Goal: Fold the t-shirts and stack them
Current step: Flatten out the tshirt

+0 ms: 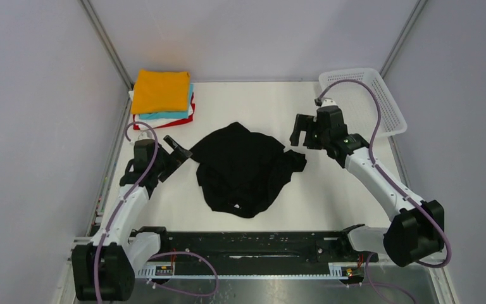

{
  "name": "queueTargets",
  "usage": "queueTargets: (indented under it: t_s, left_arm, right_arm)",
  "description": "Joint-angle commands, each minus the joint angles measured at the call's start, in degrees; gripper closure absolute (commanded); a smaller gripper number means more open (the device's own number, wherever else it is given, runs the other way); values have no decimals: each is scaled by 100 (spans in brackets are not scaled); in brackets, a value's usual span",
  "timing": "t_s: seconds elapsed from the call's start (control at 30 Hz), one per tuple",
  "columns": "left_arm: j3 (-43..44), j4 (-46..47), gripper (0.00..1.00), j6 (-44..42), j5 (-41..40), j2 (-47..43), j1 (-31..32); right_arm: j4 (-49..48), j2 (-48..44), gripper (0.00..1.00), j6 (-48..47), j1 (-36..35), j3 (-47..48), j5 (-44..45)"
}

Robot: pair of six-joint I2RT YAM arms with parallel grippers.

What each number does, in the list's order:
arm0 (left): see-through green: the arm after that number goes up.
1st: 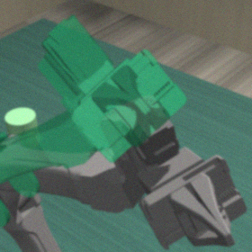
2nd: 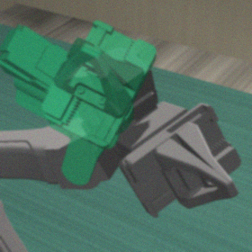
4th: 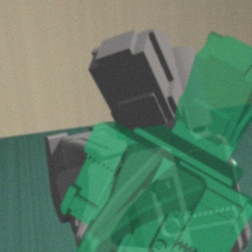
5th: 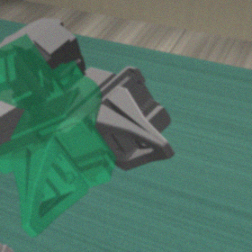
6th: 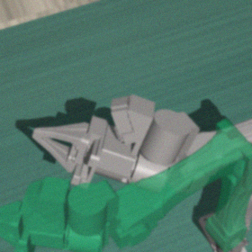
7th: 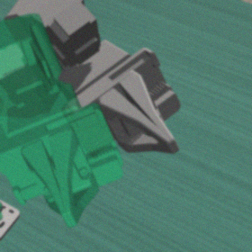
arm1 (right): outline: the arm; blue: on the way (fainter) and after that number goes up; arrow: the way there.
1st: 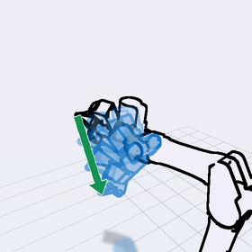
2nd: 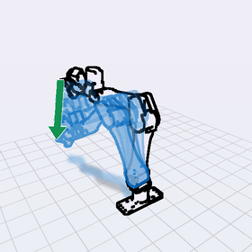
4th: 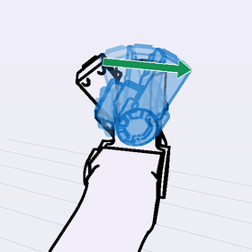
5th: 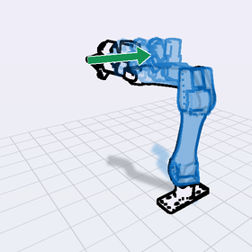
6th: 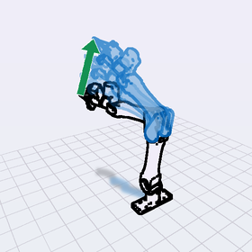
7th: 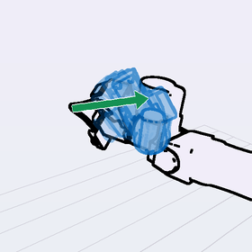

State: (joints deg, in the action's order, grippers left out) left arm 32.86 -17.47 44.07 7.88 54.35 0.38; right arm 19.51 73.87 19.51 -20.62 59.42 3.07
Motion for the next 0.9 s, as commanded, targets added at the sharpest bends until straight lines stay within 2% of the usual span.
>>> queueTargets:
  t_s: [0.0,0.07,0.2,0.3,0.43,0.73,0.87]
  left_arm:
    - [190,593,1,-27,170,754,92]
    - [367,737,1,-14,123,1318,223]
    - [924,746,1,-20,144,2299,465]
    - [1353,483,1,13,-378,2872,707]
    - [1706,241,2,118,-939,3438,873]
    - [2610,-302,7,383,-1494,4602,1301]
    - [2976,-394,16,438,-1553,5032,1473]
  right_arm:
    - [-222,-281,1,706,-14,-691,-652]
    - [-295,-353,0,934,-67,-1013,-756]
    - [-233,-201,0,1235,-441,-1250,-365]
    - [-387,-169,0,1416,-715,-1438,-227]
    - [-430,-232,0,1559,-972,-1615,-6]
    - [-404,-569,1,1670,-1085,-1973,198]
    - [-400,-633,1,1621,-1085,-2032,261]
